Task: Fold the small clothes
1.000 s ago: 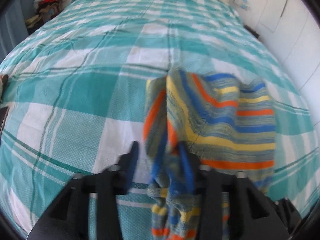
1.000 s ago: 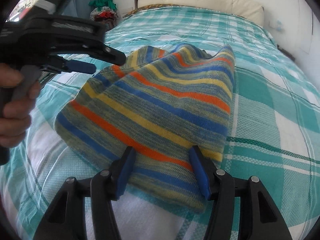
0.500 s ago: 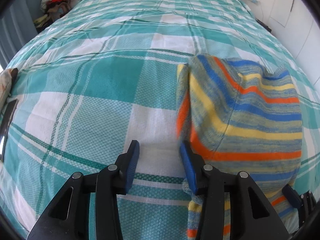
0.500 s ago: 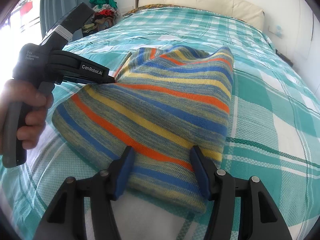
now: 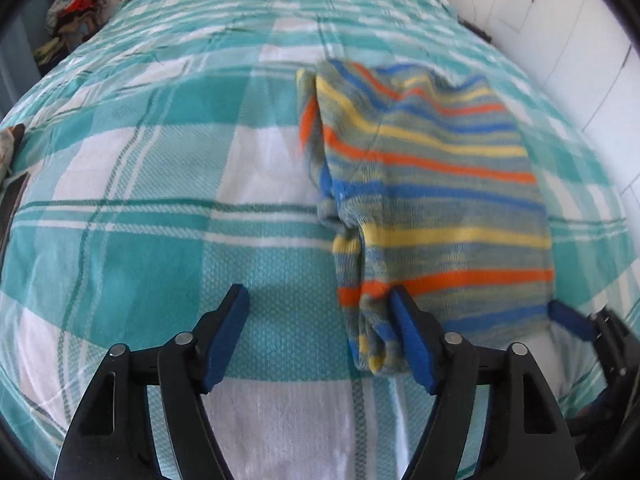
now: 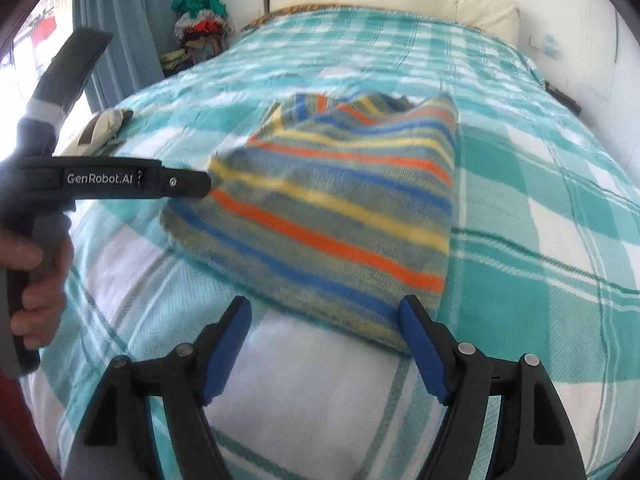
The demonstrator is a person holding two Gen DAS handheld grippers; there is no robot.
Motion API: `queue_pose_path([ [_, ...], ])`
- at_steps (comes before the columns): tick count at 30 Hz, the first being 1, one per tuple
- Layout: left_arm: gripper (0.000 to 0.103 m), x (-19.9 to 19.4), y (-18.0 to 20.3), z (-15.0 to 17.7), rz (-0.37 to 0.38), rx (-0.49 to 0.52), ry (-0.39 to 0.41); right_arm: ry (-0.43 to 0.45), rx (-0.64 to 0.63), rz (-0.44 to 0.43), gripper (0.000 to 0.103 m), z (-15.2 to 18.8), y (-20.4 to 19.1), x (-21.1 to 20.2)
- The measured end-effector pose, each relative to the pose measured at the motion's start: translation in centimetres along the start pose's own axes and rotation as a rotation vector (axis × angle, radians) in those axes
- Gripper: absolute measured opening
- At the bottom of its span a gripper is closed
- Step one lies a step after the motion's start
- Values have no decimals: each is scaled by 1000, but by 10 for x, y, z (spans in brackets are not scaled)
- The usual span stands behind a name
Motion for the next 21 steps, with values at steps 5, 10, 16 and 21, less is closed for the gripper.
queue_pose_path([
  [5, 73, -34, -21, -19, 138, -105, 72, 84, 44, -134, 75, -13, 33, -45],
  [10, 91, -17, -33, -64, 216, -175, 75, 132, 310, -265, 84, -73, 107, -20],
  [16, 25, 38, -2, -73, 263, -133, -18, 6, 464, -432, 70, -102, 113, 71],
  [21, 14, 10, 6, -82, 224, -92, 50, 53, 354, -269, 23, -119, 83, 55],
])
Point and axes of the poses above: each gripper's, at about its wrist camera, not at the fingertips, and x roughly the way its jaws point, y to its right, z to its underside, the point moved 6 cm from there along x, roughly the way its jaws point, and after that the axes turned 6 degrees about -y, right-handed, at the moved point
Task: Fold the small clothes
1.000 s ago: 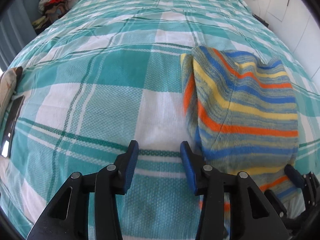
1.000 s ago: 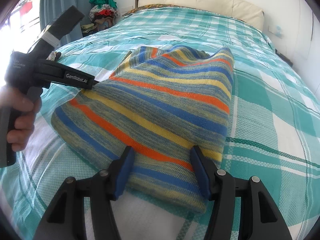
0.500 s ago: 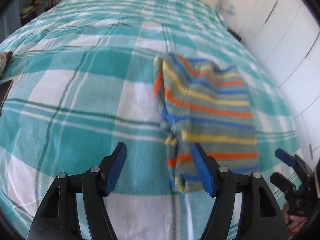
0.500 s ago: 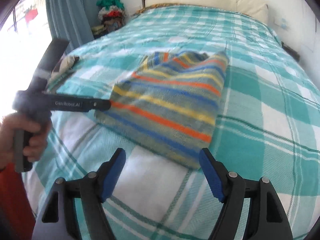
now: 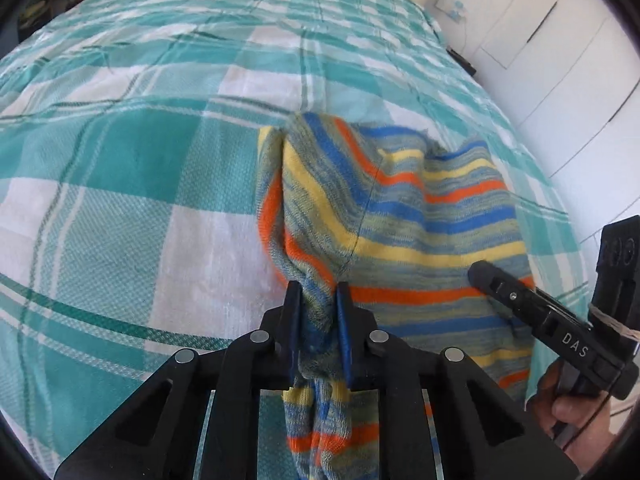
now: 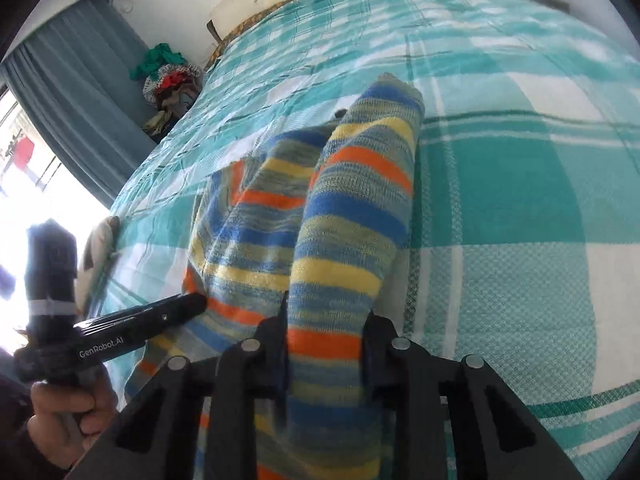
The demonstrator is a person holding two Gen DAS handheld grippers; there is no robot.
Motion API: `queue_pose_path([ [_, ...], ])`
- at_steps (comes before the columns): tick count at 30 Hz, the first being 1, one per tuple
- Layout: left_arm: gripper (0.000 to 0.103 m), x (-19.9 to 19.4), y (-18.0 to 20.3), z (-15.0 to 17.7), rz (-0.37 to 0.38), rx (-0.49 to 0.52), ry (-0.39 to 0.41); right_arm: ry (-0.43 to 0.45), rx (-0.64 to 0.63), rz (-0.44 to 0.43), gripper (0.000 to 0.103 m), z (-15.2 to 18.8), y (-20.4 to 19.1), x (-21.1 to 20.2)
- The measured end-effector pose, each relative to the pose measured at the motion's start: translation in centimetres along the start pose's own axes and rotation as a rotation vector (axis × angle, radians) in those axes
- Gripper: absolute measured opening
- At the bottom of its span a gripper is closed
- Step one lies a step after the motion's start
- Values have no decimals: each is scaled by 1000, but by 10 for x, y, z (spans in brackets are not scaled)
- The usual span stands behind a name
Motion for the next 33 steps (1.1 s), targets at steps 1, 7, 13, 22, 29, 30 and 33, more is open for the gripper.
queue_pose_path([
  [1, 12, -14, 1, -3, 11, 10, 28, 29, -19, -7, 21, -5, -8, -10],
  [7, 11, -90, 7, -21, -7, 75, 155, 150, -99, -86, 21, -36, -58, -61],
  [13, 45, -50, -23, -3, -253, 70, 44, 60, -23, 75, 49, -25, -30, -37],
  [22, 100, -106, -11, 108, -541, 133, 170, -12, -177, 329, 101, 91, -10, -98],
  [29, 100, -134, 1, 169, -575, 17, 149, -4, -143, 346, 103, 155, -19, -145],
  [30, 100, -136, 1, 177, -574, 10, 154, -9, -125, 335, 103, 162, -20, -149],
  [33, 100, -130, 6, 197, -564, 24, 118, -17, -94, 293, 103, 174, -24, -153],
])
Point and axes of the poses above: each gripper's, at about its wrist camera, not at the fingertips, and x roughly the way its jaws point, y to its right, z to its underside, the point moved 6 cm from there along x, roughly the way its jaws point, and after that the axes turned 6 degrees about -y, right-handed, at the moved point
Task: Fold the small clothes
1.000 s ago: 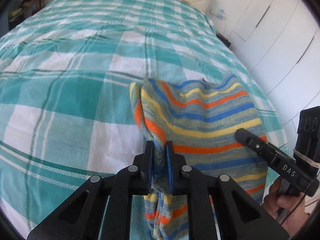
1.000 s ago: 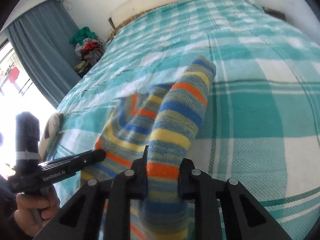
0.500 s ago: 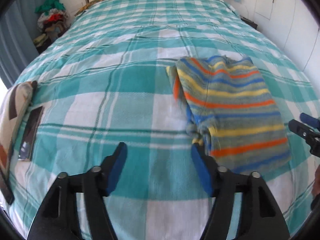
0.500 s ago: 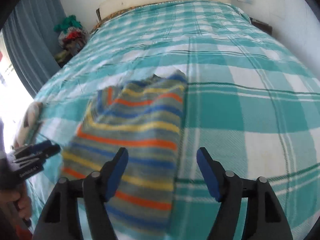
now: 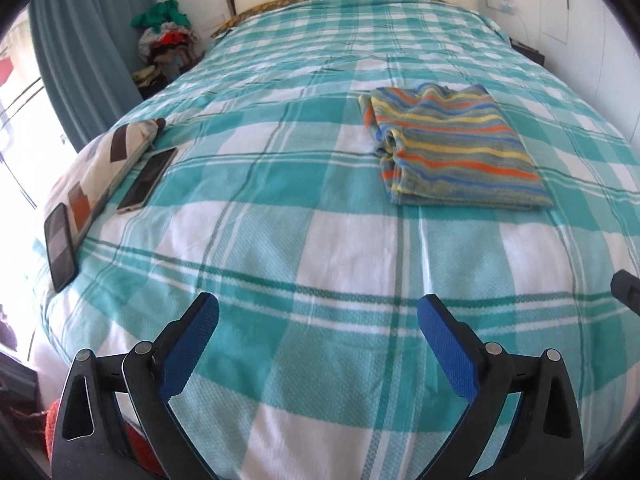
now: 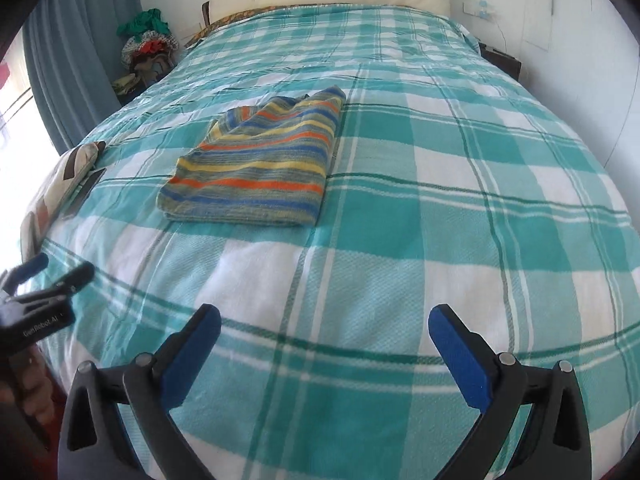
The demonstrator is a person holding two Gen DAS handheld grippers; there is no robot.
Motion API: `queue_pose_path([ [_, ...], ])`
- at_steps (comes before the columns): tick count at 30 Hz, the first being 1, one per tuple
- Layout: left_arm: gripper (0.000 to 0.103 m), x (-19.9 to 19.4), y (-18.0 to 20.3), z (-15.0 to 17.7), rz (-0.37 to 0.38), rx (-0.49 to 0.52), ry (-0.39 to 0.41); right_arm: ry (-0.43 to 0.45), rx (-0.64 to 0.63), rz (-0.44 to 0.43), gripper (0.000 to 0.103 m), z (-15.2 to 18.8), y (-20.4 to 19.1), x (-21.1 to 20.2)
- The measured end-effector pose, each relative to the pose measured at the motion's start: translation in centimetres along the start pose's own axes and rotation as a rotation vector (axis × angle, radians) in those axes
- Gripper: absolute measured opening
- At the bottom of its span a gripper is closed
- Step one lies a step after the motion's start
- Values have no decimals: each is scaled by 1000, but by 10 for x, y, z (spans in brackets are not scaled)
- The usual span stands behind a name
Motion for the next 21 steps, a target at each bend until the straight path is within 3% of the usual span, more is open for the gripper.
queue_pose_path([
  [4, 100, 1, 10, 12, 10, 53, -53, -1, -13, 48, 103, 7, -9, -3],
  [9, 100, -5, 10, 16, 13, 48, -44, 77, -58, 57, 103, 7, -19, -21],
  [14, 101, 2, 10, 4, 40, 43, -32, 89, -53, 73, 103, 8, -13, -25],
  [16, 103, 14, 7, -14, 8, 50, 12, 83, -56, 95, 103, 10, -9, -21],
  [21, 102, 88, 6, -56, -122, 103, -1, 69, -42, 163, 103, 18, 6, -5],
])
Point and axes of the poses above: each gripper's, at about its wrist camera, not at the fingertips, and x roughly the way its jaws point, y to its right, z to its underside, the point moved 6 cm from there along x, roughly the way its jaws point, and after that the axes turned 6 degrees about -y, right-handed, at the moved point
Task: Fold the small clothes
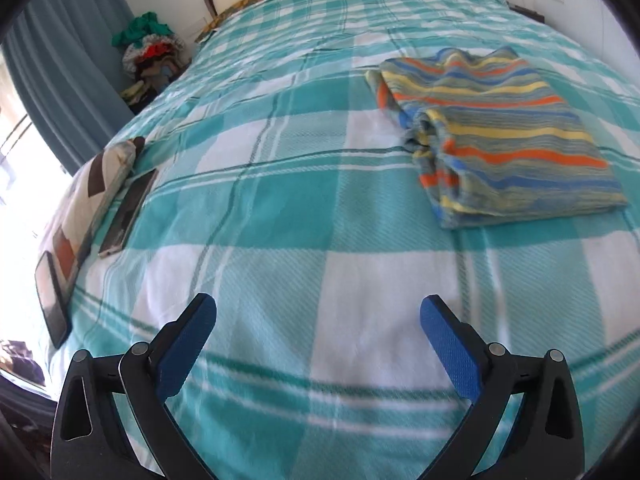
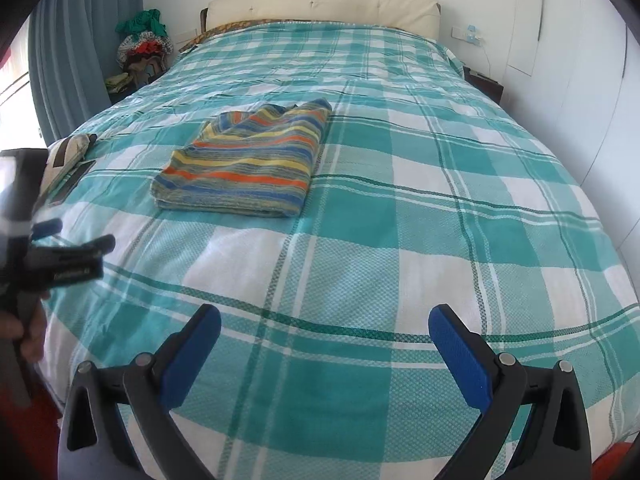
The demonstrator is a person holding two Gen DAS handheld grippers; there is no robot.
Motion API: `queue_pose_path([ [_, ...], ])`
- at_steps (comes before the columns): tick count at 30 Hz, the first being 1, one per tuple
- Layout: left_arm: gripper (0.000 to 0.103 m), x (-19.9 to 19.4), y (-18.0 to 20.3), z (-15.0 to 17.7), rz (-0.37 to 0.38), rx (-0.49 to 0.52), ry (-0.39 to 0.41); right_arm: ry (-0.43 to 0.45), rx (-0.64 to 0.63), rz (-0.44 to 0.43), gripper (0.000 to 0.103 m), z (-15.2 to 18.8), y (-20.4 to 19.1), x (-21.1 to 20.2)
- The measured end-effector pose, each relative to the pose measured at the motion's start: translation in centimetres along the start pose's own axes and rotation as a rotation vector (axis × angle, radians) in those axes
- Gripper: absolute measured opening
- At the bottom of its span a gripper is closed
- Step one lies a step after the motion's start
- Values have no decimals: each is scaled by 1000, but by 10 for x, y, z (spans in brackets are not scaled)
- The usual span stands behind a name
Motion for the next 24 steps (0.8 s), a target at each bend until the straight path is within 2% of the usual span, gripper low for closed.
queue_pose_path([
  [2, 103, 24, 0, -6, -17, 13, 16, -4, 17, 22, 103, 3, 7, 7],
  [3, 103, 35, 0, -5, 28, 6, 2, -7, 28, 37, 103, 4, 10, 11],
  [5, 103, 41, -11, -2, 136, -72, -11, -21, 52, 65, 103, 6, 18, 20],
  [8, 103, 42, -18, 1, 205, -116, -15, -58, 94, 75, 103, 11, 24, 32],
  [17, 103, 43, -12, -2, 203, -110, -20, -76, 67, 105, 102, 21, 7, 45],
  [24, 103, 44, -14, -2, 205, -111, -21, -107, 100, 108, 103, 19, 0, 59],
])
Point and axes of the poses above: each gripper's, at about its wrist camera, not at the fingertips, and x roughly the way its jaws point, y to its right, z to its underside, the point moved 6 cm from there along x, roughly the way its jaws point, and after that the axes turned 6 degrees about -y, right-handed, at the moved point
